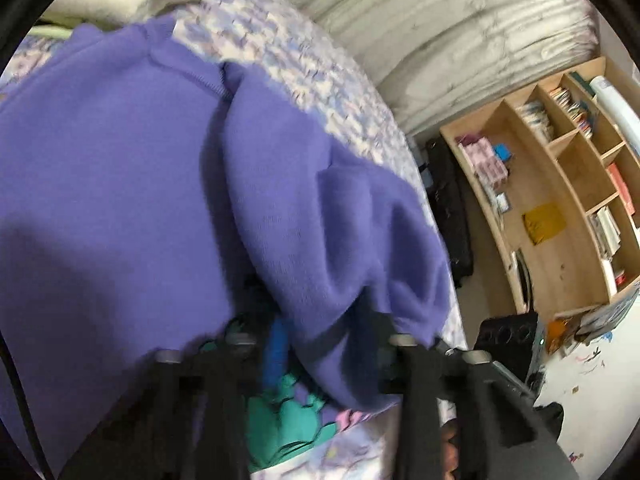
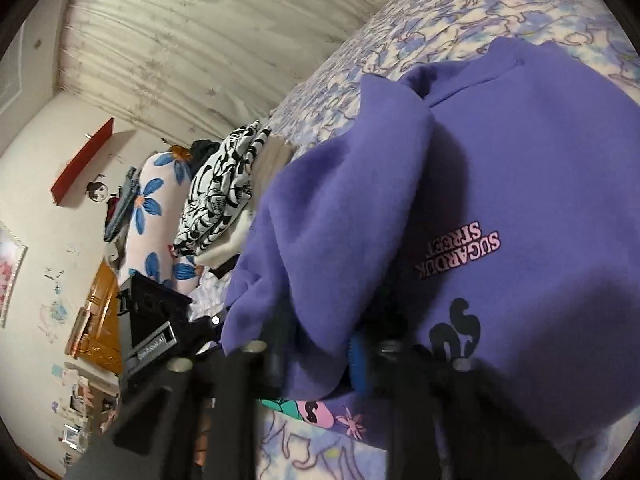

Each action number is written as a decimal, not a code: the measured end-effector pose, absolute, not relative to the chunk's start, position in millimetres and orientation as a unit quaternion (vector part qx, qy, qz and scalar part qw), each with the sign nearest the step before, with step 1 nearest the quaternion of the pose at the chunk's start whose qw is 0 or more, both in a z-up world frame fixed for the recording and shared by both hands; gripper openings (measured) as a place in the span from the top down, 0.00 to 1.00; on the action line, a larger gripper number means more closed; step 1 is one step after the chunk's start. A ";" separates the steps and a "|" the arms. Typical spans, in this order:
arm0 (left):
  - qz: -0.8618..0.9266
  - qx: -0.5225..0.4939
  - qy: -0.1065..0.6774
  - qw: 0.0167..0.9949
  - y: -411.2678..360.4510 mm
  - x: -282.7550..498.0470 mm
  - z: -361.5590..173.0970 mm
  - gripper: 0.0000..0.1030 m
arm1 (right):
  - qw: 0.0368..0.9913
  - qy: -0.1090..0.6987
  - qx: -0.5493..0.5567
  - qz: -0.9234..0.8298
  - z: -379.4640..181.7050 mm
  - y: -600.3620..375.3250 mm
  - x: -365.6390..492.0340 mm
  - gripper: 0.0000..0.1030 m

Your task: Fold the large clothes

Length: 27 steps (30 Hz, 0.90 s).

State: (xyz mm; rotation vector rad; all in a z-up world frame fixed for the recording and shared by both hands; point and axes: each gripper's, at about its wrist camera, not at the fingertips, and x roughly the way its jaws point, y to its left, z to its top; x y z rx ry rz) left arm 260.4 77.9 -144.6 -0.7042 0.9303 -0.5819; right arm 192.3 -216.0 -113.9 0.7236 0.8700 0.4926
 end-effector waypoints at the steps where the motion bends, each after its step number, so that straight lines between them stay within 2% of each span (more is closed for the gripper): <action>1: -0.252 -0.311 0.431 0.809 76.6 258.1 -136.2 0.89 | 0.816 0.404 0.346 0.228 -111.1 -216.1 190.3 0.84; 7: -0.153 -0.181 0.439 0.867 56.8 236.3 -91.7 0.91 | 0.812 0.431 0.361 0.154 -109.7 -213.8 173.7 0.86; 12: -0.083 -0.109 0.499 0.856 43.0 226.7 -136.0 0.90 | 0.808 0.477 0.338 0.070 -140.4 -203.3 155.6 0.86; 15: -0.077 -0.104 0.472 0.872 42.6 218.9 -136.7 0.87 | 0.818 0.471 0.322 0.072 -138.8 -200.4 153.2 0.85; 18: -0.076 -0.097 0.462 0.878 42.5 217.4 -129.7 0.81 | 0.822 0.471 0.309 0.082 -128.2 -200.2 150.3 0.76; 20: -0.065 -0.095 0.456 0.882 47.4 213.5 -122.9 0.65 | 0.837 0.464 0.282 0.071 -114.1 -202.6 142.7 0.63; 21: -0.062 -0.098 0.450 0.886 49.5 209.6 -117.2 0.62 | 0.843 0.459 0.272 0.065 -109.8 -204.9 138.7 0.60; 22: -0.059 -0.104 0.443 0.889 52.2 207.8 -113.6 0.58 | 0.853 0.448 0.260 0.058 -101.9 -208.2 133.3 0.59; 27: -0.051 -0.120 0.394 0.910 63.8 190.0 -86.8 0.58 | 0.900 0.374 0.216 0.062 -66.4 -211.6 117.9 0.59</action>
